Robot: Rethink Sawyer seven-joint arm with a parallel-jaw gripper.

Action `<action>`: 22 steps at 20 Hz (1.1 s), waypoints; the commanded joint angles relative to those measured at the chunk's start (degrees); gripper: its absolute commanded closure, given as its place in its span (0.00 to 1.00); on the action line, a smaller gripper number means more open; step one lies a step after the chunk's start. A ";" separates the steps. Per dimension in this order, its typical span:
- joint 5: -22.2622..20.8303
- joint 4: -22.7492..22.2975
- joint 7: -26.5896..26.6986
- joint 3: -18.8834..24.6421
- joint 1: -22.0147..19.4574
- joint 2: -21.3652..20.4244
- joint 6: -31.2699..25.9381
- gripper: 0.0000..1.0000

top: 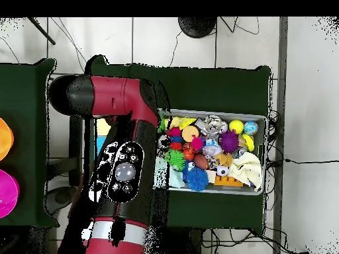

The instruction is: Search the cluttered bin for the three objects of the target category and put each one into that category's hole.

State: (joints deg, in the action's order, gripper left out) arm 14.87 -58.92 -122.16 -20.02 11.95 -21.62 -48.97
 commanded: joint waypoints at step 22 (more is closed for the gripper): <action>7.80 -20.20 -7.78 13.81 -2.84 -0.06 0.66 1.00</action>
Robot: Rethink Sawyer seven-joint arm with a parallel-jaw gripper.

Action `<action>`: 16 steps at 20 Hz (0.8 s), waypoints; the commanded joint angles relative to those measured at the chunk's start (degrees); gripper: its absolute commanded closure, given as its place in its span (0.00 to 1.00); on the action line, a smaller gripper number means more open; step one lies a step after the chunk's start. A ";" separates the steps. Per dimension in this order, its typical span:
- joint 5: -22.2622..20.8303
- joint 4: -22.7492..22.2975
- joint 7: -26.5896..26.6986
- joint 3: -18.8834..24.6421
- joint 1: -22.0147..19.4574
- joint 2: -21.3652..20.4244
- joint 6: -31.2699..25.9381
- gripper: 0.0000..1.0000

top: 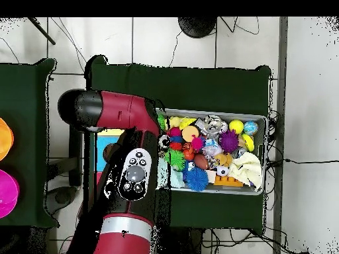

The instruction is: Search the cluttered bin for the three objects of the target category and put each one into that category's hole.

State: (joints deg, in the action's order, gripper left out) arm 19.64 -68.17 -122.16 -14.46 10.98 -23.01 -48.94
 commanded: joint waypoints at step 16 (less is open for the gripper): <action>0.75 -9.69 -7.93 6.57 -0.97 4.54 8.94 1.00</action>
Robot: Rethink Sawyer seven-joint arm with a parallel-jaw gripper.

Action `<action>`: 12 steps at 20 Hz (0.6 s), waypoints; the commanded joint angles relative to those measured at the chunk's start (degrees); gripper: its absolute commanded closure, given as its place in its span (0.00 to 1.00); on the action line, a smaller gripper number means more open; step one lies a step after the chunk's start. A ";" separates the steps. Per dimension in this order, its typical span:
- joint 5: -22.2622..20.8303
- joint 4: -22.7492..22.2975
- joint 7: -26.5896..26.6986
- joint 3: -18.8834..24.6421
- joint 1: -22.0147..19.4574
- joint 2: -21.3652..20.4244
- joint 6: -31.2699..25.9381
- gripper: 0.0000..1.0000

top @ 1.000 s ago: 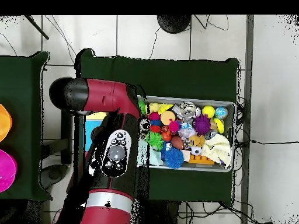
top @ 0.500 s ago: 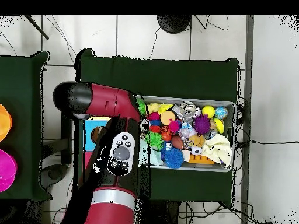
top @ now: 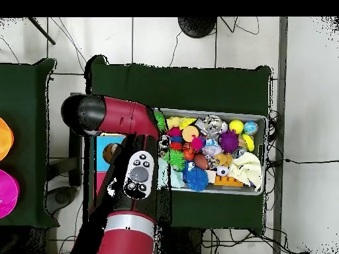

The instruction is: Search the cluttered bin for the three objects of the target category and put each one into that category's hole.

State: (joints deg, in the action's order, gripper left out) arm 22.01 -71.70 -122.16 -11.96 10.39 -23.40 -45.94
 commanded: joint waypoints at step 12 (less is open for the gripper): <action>-6.59 -0.81 -9.75 -5.39 3.85 9.48 15.06 1.00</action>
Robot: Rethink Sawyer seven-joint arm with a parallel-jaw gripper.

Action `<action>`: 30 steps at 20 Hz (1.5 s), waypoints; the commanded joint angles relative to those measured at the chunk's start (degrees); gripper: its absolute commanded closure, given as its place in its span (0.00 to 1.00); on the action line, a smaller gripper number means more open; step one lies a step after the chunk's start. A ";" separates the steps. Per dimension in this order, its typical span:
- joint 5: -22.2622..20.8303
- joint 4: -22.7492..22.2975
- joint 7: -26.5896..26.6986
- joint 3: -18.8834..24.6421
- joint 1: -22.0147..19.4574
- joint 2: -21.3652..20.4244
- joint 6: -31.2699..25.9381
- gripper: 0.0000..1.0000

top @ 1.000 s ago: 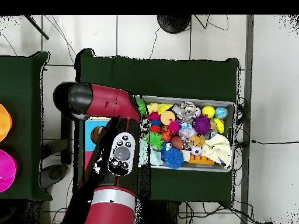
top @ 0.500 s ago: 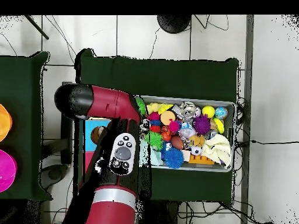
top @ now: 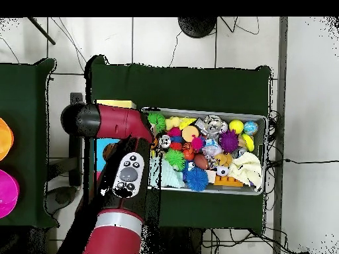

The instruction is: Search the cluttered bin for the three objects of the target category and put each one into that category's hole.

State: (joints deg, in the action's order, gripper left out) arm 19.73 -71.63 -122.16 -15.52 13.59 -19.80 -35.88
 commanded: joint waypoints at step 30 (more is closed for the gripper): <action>-3.50 -4.12 -4.40 2.33 -3.85 2.55 -0.56 0.00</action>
State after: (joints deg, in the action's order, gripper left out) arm 17.09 -70.21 -122.12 -17.56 14.26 -16.54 -32.80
